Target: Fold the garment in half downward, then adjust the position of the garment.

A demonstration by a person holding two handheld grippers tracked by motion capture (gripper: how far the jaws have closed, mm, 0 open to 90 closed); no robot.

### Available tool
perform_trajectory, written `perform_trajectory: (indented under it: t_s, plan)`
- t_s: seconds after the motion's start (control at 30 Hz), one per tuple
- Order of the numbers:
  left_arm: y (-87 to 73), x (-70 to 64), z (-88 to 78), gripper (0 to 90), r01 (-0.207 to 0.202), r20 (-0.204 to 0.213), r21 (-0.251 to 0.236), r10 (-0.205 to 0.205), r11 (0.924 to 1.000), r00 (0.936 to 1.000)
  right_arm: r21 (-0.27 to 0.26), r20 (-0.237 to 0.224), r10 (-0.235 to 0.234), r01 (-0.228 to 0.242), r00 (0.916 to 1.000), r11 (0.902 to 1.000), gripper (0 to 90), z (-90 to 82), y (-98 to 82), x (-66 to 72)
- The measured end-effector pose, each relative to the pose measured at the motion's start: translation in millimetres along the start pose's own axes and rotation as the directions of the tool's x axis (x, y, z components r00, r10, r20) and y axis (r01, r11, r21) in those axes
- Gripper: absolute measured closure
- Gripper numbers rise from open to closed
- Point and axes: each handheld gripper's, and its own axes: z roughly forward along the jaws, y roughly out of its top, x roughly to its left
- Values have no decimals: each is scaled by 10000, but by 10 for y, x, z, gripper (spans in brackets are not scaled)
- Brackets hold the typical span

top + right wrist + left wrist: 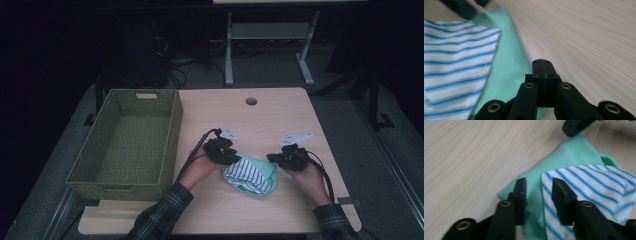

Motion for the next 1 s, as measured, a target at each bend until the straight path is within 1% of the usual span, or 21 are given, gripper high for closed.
perform_trajectory:
  t_s: [0.13, 0.17, 0.2, 0.3, 0.33, 0.4, 0.43, 0.47, 0.5, 0.53, 0.57, 0.6, 0.7, 0.8, 0.83, 0.87, 0.97, 1.0]
  plan:
    - [-82, 7, -133, 535, 287, 112, -122, -285, 9995, 9995, 52, 165, 232, -233, 9996, 9997, 898, 7, -34, -83]
    - [-104, 12, -166, 514, 260, 104, -113, -259, 9996, 9996, 109, 193, 168, -171, 9997, 9998, 898, 14, -41, -106]
    - [-127, 5, -188, 501, 360, 106, -152, -358, 9992, 9993, 182, 212, 182, -186, 9996, 9997, 898, 23, -49, -120]
    - [-196, -16, -249, 452, 446, 104, -137, -445, 9989, 9990, 399, 245, 178, -188, 9995, 9990, 898, 47, -75, -145]
    - [-221, -33, -260, 437, 589, 173, -169, -586, 9981, 9981, 419, 227, 156, -165, 9996, 9990, 897, 51, -83, -149]
    - [-263, -54, -293, 407, 519, 118, -64, -519, 9986, 9986, 444, 198, 83, -92, 9998, 9990, 898, 45, -93, -148]
    - [-282, -69, -301, 394, 557, 57, -91, -557, 9984, 9984, 481, 181, 60, -69, 9998, 9988, 898, 40, -97, -145]
    - [-302, -75, -311, 383, 477, 3, 3, -477, 9989, 9989, 505, 156, 74, -82, 9999, 9987, 897, 37, -103, -141]
    - [-321, -88, -312, 374, 526, -9, -1, -526, 9986, 9986, 545, 124, 46, -52, 9999, 9985, 897, 33, -109, -138]
    - [-340, -94, -317, 364, 454, -24, 59, -454, 9990, 9990, 576, 128, -5, -2, 9999, 9983, 897, 31, -116, -135]
    - [-354, -105, -319, 354, 492, -13, 93, -492, 9987, 9988, 598, 58, -10, 6, 10000, 9982, 898, 30, -126, -126]
    - [-364, -111, -323, 348, 442, -51, 167, -441, 9989, 9990, 623, 16, -44, 43, 10000, 9980, 898, 27, -133, -119]
    - [-391, -131, -338, 326, 379, -145, 259, -376, 9989, 9992, 660, -84, -253, 258, 9996, 9975, 898, -5, -171, -88]
    - [-409, -140, -353, 302, 361, -213, 264, -355, 9990, 9991, 640, -232, -272, 287, 9994, 9975, 897, -35, -210, -44]
    - [-414, -147, -354, 298, 413, -255, 219, -407, 9989, 9988, 632, -260, -386, 402, 9989, 9972, 898, -46, -226, -35]
    - [-416, -147, -366, 290, 342, -277, 306, -334, 9989, 9991, 699, -327, -342, 364, 9989, 9969, 897, -60, -236, -19]
    - [-424, -159, -389, 281, 290, -296, 293, -281, 9991, 9992, 623, -459, -289, 317, 9985, 9976, 897, -102, -278, 26]
    - [-427, -167, -393, 280, 314, -322, 262, -306, 9992, 9990, 677, -524, -268, 303, 9983, 9972, 897, -114, -293, 38]
